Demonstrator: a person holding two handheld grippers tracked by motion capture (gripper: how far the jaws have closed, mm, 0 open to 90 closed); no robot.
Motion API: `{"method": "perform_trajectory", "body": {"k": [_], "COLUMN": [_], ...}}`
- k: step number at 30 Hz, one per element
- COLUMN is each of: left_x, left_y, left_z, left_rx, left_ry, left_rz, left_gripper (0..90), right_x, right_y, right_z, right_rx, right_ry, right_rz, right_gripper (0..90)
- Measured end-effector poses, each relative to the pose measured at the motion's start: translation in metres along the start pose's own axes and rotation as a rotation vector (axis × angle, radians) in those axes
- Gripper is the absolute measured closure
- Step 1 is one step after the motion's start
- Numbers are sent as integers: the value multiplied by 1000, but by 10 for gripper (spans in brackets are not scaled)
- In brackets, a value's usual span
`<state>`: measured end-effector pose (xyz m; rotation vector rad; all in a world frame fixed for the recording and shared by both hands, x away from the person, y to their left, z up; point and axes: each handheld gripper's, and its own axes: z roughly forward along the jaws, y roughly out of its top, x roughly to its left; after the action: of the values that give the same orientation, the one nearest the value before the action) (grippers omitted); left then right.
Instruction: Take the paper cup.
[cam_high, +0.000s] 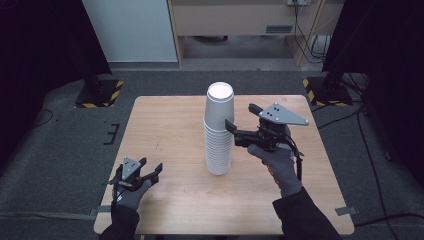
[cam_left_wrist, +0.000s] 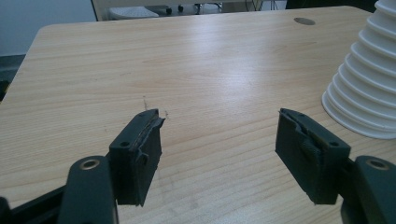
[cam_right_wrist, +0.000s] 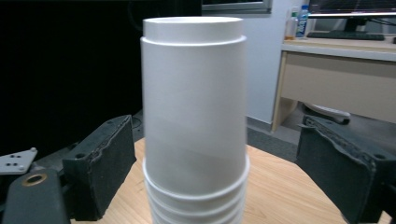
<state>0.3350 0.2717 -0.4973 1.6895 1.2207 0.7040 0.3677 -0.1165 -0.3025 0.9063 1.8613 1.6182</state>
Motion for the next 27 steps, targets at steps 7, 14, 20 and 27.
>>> {"method": "perform_trajectory", "body": {"k": [7,14,20,27], "left_x": [0,1,1,1], "left_y": [0,0,0,0], "left_z": [0,0,0,0], "left_rx": [1,-1,1,2], "left_ry": [1,2,3,2], "left_rz": [1,2,4,3], "left_gripper": [300,300,300,300], "right_x": [7,9,10,11], "right_y": [2,2,0,0], "right_z": [14,28,41,55], "right_rx": [8,22,30,39], "right_ry": [12,9,1,-7], "right_rz": [-3,5,3,2], "right_gripper": [110,108,106,106]}}
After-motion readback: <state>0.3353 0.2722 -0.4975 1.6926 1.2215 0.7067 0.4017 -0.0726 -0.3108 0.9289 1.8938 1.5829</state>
